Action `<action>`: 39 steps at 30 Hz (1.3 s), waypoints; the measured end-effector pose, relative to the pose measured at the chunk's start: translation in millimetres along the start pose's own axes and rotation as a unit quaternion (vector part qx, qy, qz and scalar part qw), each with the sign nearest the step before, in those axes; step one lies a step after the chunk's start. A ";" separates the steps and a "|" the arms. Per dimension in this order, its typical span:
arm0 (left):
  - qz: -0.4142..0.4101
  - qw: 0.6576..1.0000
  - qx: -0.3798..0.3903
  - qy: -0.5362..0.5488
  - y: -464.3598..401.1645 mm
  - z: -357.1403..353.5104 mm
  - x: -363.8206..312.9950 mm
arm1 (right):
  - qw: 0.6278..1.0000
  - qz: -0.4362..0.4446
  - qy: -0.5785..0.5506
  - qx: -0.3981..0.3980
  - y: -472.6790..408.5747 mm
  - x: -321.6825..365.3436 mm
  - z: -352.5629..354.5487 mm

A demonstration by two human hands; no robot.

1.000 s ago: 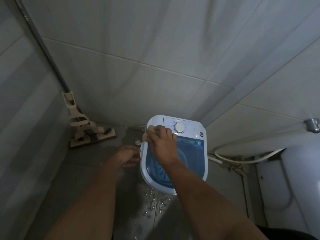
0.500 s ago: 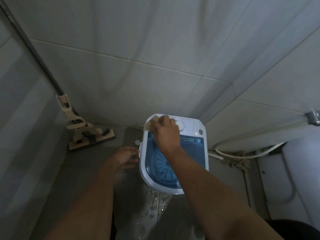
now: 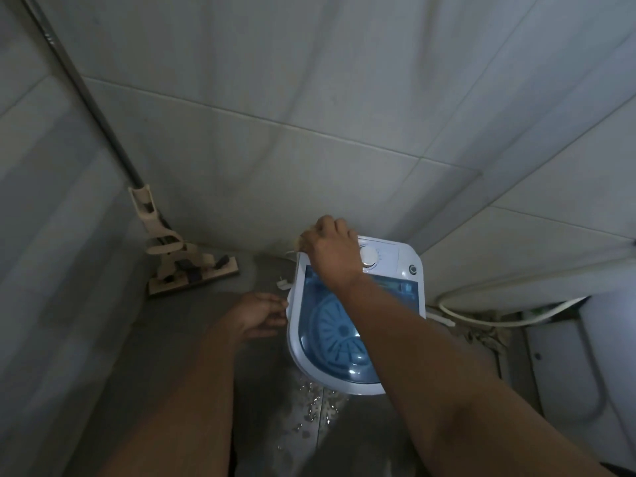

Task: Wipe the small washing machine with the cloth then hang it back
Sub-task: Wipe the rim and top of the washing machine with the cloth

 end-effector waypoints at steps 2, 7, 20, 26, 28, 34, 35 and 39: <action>-0.001 1.000 -0.001 0.002 0.1 0.3 0.4 | 1.000 0.030 -0.006 -0.007 13.7 10.1 -3.5; -0.012 1.000 0.007 0.013 4.0 1.6 2.8 | 0.997 0.054 -0.049 0.002 63.2 27.1 -3.2; -0.005 0.999 0.040 0.023 -1.9 4.0 4.5 | 0.987 0.148 -0.061 0.016 132.0 36.9 8.3; -0.001 0.999 0.032 0.010 -4.2 4.4 6.0 | 0.974 0.209 -0.087 0.020 161.5 45.0 11.9; -0.004 1.000 0.022 0.014 -2.3 3.3 4.6 | 0.967 0.235 -0.096 0.029 183.0 51.1 9.8; -0.027 0.999 -0.027 -0.025 11.0 -2.8 -2.5 | 0.958 0.260 -0.092 0.078 271.3 65.2 2.1; -0.031 0.998 -0.037 -0.041 15.9 -4.7 -3.6 | 0.958 0.256 -0.088 0.096 288.4 66.6 0.8; -0.072 0.990 -0.066 -0.104 47.4 -1.6 -14.0 | 0.965 0.042 -0.181 0.184 317.7 44.8 0.8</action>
Point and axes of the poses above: each hand's wrist, its own y-axis away from the middle knuckle, its own z-axis out of the back of the hand, x = y × z, the point moved 7 cm from there along -y, towards the middle knuckle, and after that the axes turned 5 degrees about -x, right-handed, at the moved point
